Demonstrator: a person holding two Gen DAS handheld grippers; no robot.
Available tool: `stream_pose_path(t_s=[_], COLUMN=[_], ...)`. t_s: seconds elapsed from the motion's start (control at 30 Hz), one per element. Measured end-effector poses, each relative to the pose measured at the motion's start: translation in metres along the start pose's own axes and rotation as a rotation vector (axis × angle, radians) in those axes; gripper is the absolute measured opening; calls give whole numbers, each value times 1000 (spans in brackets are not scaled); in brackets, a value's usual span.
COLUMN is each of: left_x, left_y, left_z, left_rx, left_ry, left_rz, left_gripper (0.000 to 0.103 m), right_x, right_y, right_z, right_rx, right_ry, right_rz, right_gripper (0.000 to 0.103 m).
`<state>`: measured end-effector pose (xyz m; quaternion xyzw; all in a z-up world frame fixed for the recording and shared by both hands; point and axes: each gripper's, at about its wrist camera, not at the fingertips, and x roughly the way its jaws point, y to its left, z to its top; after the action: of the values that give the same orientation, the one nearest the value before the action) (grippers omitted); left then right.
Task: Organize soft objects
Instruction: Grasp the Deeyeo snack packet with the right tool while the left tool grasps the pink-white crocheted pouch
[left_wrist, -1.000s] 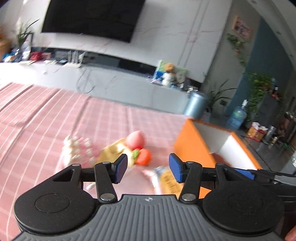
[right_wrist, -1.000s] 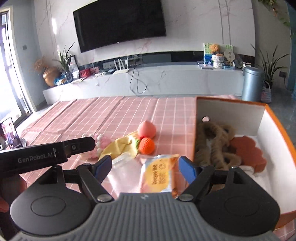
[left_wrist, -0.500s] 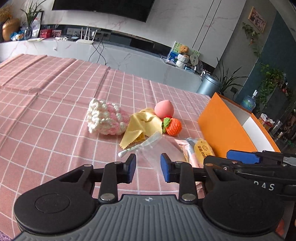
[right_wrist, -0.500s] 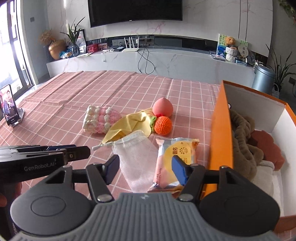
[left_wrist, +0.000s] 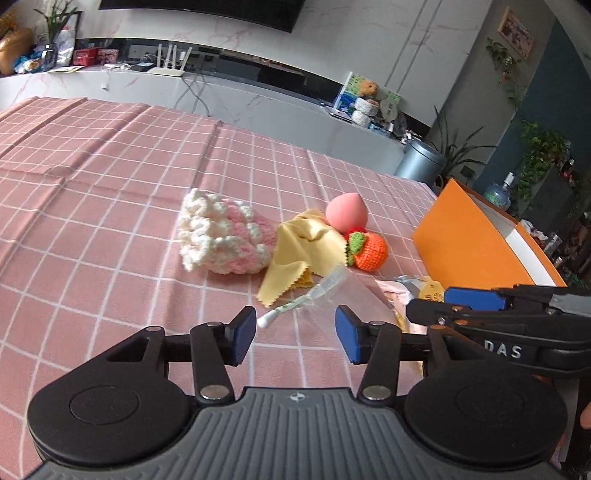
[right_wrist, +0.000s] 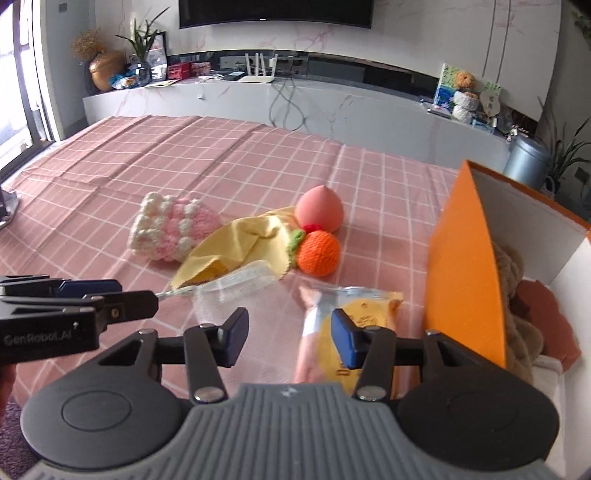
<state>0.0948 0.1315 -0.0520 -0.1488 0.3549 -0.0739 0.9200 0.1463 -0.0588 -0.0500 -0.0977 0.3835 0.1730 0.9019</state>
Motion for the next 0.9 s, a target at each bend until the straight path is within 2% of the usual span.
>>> stream_pose_path(t_s=[0.07, 0.2, 0.23, 0.27, 0.37, 0.43, 0.5, 0.57, 0.6, 0.77, 0.9], left_x=[7, 20, 22, 23, 22, 21, 20, 18, 18, 14, 14], left_y=[-7, -15, -15, -15, -14, -12, -10, -8, -7, 2, 11], left_z=[-1, -3, -3, -3, -3, -3, -1, 1, 2, 13, 29], left_rx=[17, 33, 27, 23, 22, 18, 14, 20, 25, 61, 93], left_ry=[10, 45, 53, 58, 64, 66, 65, 63, 59, 19, -11], left_rz=[-14, -21, -22, -23, -16, -7, -1, 13, 23, 91, 136], left_gripper=[68, 68, 68, 68, 68, 68, 68, 68, 68, 68, 68], right_x=[4, 18, 22, 26, 34, 38, 41, 43, 43, 36, 27], right_y=[0, -2, -1, -1, 4, 6, 3, -1, -3, -1, -1], right_z=[0, -5, -7, -9, -12, -12, -10, -8, -7, -5, 1], right_rx=[-25, -62, -71, -81, -116, -118, -83, -64, -61, -93, -68], right_ry=[11, 47, 61, 71, 78, 83, 74, 77, 79, 52, 0], right_rz=[-49, -110, -128, -150, -177, -185, -188, -202, -189, -173, -173], right_gripper=[49, 49, 51, 58, 64, 67, 65, 46, 45, 21, 13])
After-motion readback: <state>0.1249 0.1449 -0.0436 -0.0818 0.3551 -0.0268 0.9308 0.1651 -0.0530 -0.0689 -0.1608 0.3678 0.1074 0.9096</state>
